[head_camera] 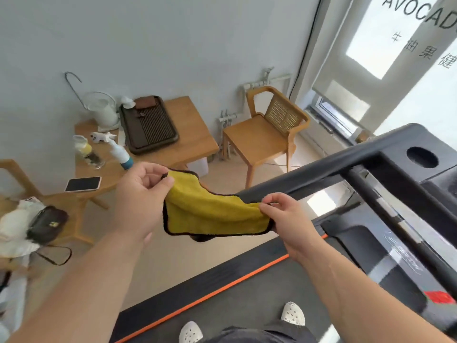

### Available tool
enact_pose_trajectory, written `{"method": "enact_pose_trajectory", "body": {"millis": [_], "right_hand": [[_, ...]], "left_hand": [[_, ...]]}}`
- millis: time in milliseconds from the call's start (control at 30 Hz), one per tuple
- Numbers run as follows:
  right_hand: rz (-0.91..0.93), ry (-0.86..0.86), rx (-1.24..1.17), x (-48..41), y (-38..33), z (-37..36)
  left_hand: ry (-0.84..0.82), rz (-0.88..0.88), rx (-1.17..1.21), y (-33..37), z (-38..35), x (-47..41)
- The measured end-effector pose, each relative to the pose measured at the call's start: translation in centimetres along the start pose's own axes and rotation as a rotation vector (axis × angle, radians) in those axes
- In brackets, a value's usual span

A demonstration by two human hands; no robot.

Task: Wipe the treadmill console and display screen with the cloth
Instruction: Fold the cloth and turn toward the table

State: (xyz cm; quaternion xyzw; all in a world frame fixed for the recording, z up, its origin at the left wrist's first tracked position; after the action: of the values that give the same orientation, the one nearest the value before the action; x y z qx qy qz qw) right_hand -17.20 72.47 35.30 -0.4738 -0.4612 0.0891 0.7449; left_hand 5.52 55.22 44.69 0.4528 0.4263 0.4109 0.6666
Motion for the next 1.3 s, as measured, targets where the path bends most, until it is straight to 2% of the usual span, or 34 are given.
{"method": "enact_pose_trajectory", "body": {"millis": [100, 200, 333, 500, 700, 800, 1000, 1167, 1300], "right_hand": [[0.036, -0.018, 0.036, 1.2, -2.5, -4.2], [0.071, -0.053, 0.082, 1.5, -4.7, -8.0], [0.167, -0.041, 0.156, 0.6, -7.2, -11.9], [0.303, 0.044, 0.200, -2.2, -10.2, -15.6], [0.350, -0.009, 0.352, -7.0, -13.3, -19.1], [0.373, -0.037, 0.569, -9.6, -14.5, -21.0], [0.378, -0.054, 0.786, -13.4, -15.1, -25.0], [0.182, -0.126, 0.546, -15.0, -14.4, -28.3], [0.101, -0.190, 0.387, -15.0, -14.9, -32.1]], "left_hand": [[-0.037, 0.088, -0.072, -3.2, 5.4, -0.7], [-0.189, 0.127, -0.127, -5.0, 8.9, -1.3], [-0.360, 0.045, -0.400, -7.4, 11.5, -3.2], [-0.367, 0.010, -0.552, -10.1, 13.2, -6.9], [-0.351, 0.024, -0.641, -12.3, 15.0, -11.8], [-0.279, 0.067, -0.602, -12.8, 16.2, -13.6], [-0.108, 0.269, -0.269, -14.2, 18.0, -15.3], [0.023, 0.390, -0.088, -17.6, 21.3, -17.1], [0.012, 0.420, -0.023, -20.0, 24.1, -19.3]]}}
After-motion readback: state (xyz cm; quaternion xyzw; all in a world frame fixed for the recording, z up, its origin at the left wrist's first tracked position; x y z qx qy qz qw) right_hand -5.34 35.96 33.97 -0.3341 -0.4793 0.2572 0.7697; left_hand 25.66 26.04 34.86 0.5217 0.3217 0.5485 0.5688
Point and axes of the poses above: each hand's wrist, its own x-axis away from the middle knuckle, its own z-axis out of the back of the hand, y = z × x, the point moved 5 cm from there along -x, towards the middle knuckle, and after that the axes turned 14 degrees about -z, right-handed, at the moved point
